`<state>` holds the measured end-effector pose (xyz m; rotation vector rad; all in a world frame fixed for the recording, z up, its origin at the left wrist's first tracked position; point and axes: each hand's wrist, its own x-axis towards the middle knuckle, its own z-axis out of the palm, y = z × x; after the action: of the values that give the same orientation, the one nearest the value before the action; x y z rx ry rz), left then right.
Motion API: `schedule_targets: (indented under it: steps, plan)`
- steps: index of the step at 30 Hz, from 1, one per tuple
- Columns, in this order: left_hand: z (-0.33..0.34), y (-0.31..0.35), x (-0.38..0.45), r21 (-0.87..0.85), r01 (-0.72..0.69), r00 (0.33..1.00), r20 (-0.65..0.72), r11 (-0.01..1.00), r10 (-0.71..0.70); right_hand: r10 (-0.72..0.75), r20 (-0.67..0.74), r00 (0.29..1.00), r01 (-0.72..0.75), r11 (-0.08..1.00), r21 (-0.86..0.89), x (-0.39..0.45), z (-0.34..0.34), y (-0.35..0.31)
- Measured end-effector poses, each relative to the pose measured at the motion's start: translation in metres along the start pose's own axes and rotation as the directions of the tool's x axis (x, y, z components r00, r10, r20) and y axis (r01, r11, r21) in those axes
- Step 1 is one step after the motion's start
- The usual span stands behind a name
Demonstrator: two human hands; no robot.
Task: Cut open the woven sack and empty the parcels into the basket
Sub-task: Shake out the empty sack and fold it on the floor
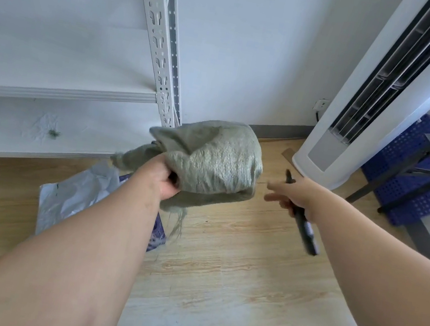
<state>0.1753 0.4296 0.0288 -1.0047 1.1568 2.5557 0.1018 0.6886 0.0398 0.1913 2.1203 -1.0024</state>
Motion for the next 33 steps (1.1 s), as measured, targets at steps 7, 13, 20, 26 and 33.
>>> schedule_targets:
  steps: [7,13,20,26,33]
  plan:
    - [-0.004,-0.013,-0.013,0.273,0.059,0.978,0.175,0.960,-0.110,0.042,0.355,0.934,-0.250,0.787,0.564,0.005,0.021,0.001]
    - [-0.011,-0.010,0.003,0.411,-0.047,0.990,0.143,0.910,-0.013,-0.166,0.314,0.935,-0.223,0.412,0.883,0.011,0.003,-0.003]
    - [-0.010,-0.010,0.010,0.572,-0.060,0.985,0.169,0.818,-0.045,-0.173,0.260,0.950,-0.029,0.780,0.625,0.012,0.010,-0.021]
    - [-0.013,0.001,0.007,0.421,0.026,0.984,0.149,0.907,-0.098,-0.043,0.139,0.989,-0.024,0.893,0.449,0.030,0.016,-0.013]
    - [-0.028,0.004,0.044,0.473,0.191,0.981,-0.066,0.860,-0.182,-0.112,0.274,0.955,0.040,0.966,0.255,0.027,0.017,-0.014]
